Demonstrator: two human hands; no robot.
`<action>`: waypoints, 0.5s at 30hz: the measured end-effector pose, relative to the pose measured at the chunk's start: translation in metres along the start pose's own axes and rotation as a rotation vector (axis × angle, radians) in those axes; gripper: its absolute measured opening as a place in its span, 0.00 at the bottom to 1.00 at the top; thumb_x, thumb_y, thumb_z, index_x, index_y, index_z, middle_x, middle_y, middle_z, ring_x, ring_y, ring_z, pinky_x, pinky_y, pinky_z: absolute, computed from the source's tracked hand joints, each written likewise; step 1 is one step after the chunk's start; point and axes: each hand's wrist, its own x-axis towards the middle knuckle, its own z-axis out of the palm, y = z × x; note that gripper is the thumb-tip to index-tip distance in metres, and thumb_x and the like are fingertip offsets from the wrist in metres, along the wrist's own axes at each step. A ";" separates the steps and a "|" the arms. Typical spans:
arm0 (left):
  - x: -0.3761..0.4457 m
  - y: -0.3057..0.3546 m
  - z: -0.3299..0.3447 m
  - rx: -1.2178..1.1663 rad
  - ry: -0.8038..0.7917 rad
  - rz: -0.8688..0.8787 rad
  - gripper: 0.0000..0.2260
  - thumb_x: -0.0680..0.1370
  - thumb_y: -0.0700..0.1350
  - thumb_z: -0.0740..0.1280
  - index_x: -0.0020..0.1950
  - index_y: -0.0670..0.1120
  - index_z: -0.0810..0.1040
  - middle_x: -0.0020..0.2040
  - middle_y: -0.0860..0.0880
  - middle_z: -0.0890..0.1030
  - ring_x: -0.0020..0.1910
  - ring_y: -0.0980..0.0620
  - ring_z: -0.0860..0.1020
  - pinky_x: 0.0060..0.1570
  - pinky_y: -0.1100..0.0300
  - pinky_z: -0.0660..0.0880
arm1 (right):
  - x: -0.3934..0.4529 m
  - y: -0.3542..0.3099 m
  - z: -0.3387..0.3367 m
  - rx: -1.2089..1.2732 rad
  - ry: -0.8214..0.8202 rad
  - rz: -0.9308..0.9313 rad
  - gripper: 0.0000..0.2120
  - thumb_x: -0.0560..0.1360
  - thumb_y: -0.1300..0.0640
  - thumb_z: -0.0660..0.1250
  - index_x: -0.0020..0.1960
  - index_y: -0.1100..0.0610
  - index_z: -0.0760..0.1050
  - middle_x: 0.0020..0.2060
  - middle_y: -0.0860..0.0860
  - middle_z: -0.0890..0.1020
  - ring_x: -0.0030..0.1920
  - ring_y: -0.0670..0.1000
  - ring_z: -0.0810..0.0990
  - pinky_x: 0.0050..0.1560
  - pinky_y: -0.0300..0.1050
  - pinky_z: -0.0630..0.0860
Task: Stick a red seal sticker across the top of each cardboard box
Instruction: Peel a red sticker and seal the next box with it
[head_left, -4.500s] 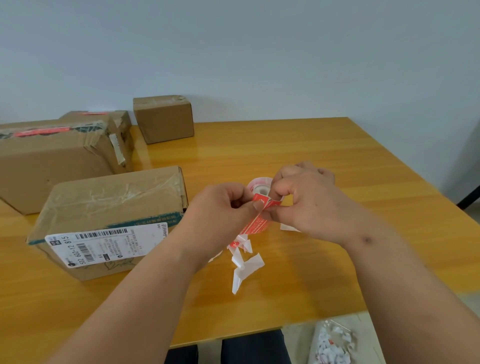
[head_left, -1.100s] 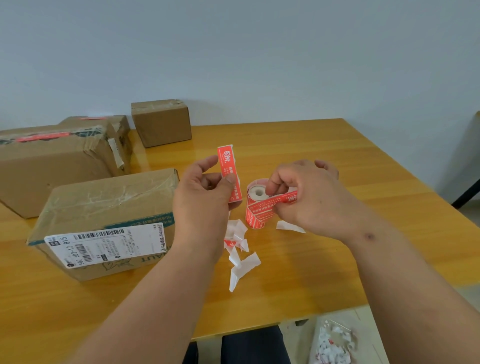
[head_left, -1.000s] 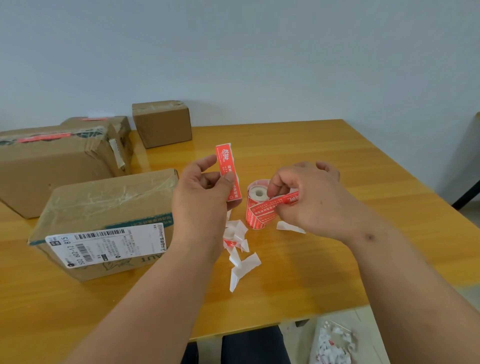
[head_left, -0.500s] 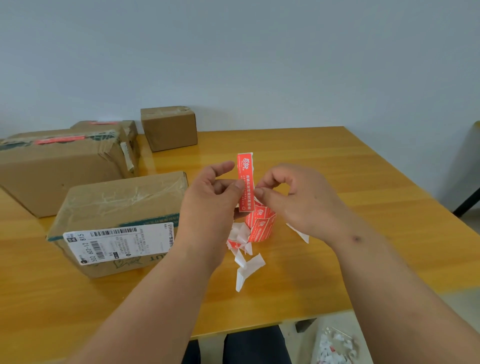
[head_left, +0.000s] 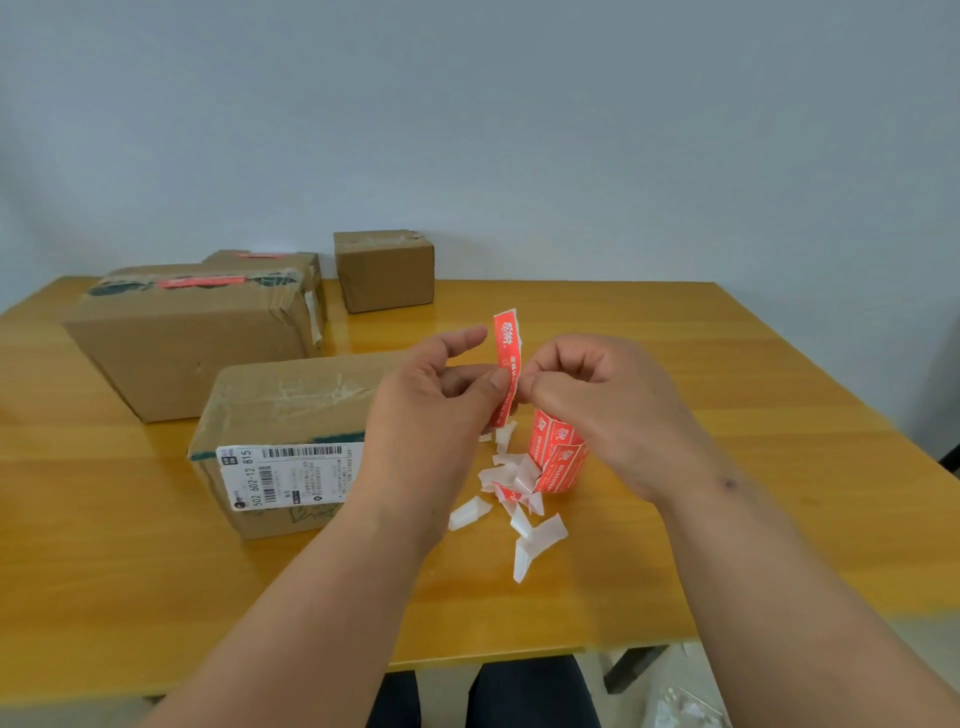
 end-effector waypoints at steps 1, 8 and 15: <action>0.000 0.000 -0.003 0.013 0.005 0.010 0.15 0.77 0.41 0.70 0.62 0.53 0.75 0.43 0.54 0.86 0.40 0.56 0.83 0.40 0.64 0.75 | 0.000 -0.002 0.003 0.025 -0.002 -0.012 0.07 0.73 0.60 0.67 0.37 0.57 0.80 0.33 0.44 0.83 0.36 0.39 0.81 0.37 0.32 0.73; -0.001 -0.004 -0.025 0.086 0.057 0.095 0.05 0.77 0.39 0.70 0.45 0.50 0.80 0.38 0.50 0.83 0.35 0.56 0.80 0.37 0.64 0.76 | 0.003 -0.009 0.028 -0.008 0.022 -0.017 0.08 0.73 0.59 0.67 0.36 0.54 0.82 0.36 0.43 0.84 0.42 0.41 0.81 0.39 0.29 0.74; 0.000 -0.004 -0.037 0.096 0.039 0.134 0.07 0.78 0.39 0.69 0.46 0.51 0.84 0.40 0.53 0.84 0.40 0.58 0.81 0.43 0.61 0.78 | 0.012 -0.010 0.040 -0.042 0.055 0.026 0.07 0.72 0.52 0.71 0.38 0.54 0.82 0.36 0.47 0.84 0.43 0.49 0.82 0.45 0.46 0.78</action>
